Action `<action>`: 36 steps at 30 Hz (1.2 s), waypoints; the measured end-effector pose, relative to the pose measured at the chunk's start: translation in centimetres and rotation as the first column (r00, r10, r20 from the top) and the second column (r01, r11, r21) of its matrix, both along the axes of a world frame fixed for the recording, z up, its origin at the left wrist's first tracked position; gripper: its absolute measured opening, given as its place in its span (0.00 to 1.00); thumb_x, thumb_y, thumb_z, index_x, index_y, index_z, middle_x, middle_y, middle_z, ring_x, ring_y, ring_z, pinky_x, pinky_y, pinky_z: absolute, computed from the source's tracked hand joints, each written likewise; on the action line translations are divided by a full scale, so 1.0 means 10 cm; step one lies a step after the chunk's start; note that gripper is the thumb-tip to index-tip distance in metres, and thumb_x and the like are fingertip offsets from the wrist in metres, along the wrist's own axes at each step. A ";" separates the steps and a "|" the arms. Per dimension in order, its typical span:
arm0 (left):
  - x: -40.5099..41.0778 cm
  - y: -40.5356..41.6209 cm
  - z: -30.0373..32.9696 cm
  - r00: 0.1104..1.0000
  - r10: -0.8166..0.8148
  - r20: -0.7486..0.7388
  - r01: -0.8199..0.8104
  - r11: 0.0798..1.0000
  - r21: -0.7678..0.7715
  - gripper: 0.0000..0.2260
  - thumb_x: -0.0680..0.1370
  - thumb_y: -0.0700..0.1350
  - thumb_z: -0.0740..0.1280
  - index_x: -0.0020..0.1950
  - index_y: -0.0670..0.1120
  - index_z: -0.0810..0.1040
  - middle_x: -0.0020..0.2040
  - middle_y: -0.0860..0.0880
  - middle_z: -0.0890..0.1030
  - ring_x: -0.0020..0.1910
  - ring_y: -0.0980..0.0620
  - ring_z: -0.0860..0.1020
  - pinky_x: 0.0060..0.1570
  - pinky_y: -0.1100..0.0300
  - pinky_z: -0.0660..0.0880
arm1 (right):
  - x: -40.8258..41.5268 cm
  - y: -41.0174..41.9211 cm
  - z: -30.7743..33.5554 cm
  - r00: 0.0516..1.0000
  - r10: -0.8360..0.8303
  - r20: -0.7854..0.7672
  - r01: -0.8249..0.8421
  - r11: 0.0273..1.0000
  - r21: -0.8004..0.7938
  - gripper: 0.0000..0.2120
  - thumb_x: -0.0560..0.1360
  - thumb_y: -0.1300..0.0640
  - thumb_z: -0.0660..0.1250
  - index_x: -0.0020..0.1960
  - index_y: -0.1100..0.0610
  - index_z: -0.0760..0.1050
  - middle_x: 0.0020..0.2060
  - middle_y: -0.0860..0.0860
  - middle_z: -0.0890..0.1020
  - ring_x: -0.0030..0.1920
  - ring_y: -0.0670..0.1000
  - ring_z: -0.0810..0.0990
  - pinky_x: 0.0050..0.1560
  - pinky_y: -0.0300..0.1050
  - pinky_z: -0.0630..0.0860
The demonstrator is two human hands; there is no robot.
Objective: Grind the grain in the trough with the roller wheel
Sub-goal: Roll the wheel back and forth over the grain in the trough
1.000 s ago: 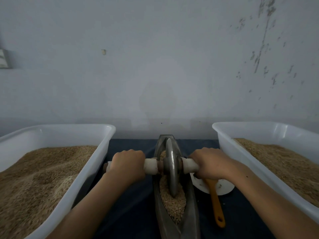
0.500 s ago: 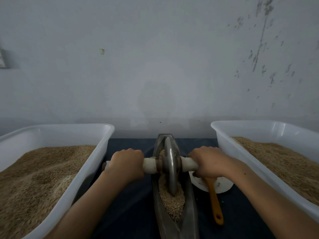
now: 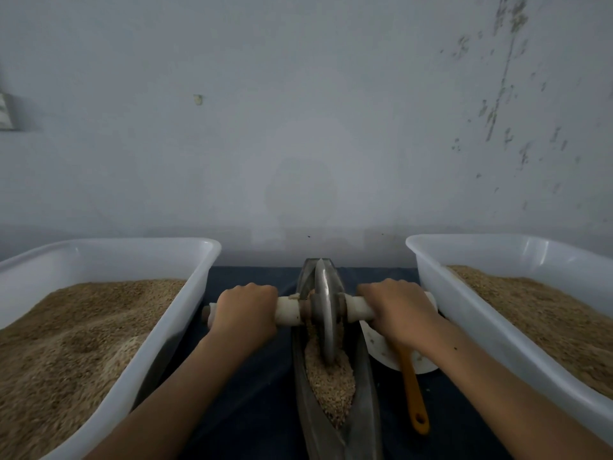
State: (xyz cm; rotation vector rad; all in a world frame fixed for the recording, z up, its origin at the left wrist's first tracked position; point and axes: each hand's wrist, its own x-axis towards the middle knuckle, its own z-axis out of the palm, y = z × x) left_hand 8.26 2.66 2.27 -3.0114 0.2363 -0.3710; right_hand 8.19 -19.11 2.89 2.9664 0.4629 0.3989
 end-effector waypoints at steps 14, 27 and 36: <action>0.00 0.00 0.00 1.000 0.001 -0.019 -0.001 1.000 -0.007 0.10 0.76 0.48 0.66 0.57 0.49 0.74 0.52 0.50 0.78 0.50 0.51 0.77 0.46 0.59 0.70 | -0.01 0.00 0.07 0.988 -0.026 -0.150 0.020 0.999 -0.039 0.10 0.75 0.56 0.66 0.56 0.51 0.75 0.48 0.50 0.80 0.48 0.51 0.79 0.42 0.42 0.70; -0.05 0.03 0.05 0.994 -0.018 -0.110 0.024 0.998 0.052 0.14 0.74 0.51 0.68 0.58 0.48 0.74 0.51 0.50 0.79 0.49 0.52 0.77 0.49 0.59 0.72 | 0.00 -0.06 0.12 0.955 -0.006 -0.297 -0.016 0.997 -0.073 0.13 0.72 0.52 0.70 0.56 0.52 0.75 0.48 0.51 0.81 0.47 0.51 0.80 0.45 0.45 0.76; -0.01 -0.02 -0.01 0.999 0.003 0.041 -0.002 1.000 -0.024 0.10 0.77 0.48 0.64 0.58 0.50 0.72 0.53 0.51 0.78 0.51 0.51 0.77 0.47 0.60 0.70 | 0.02 -0.01 -0.03 1.000 0.015 0.024 -0.015 1.000 0.020 0.06 0.76 0.56 0.64 0.51 0.49 0.71 0.47 0.49 0.79 0.47 0.51 0.78 0.42 0.44 0.66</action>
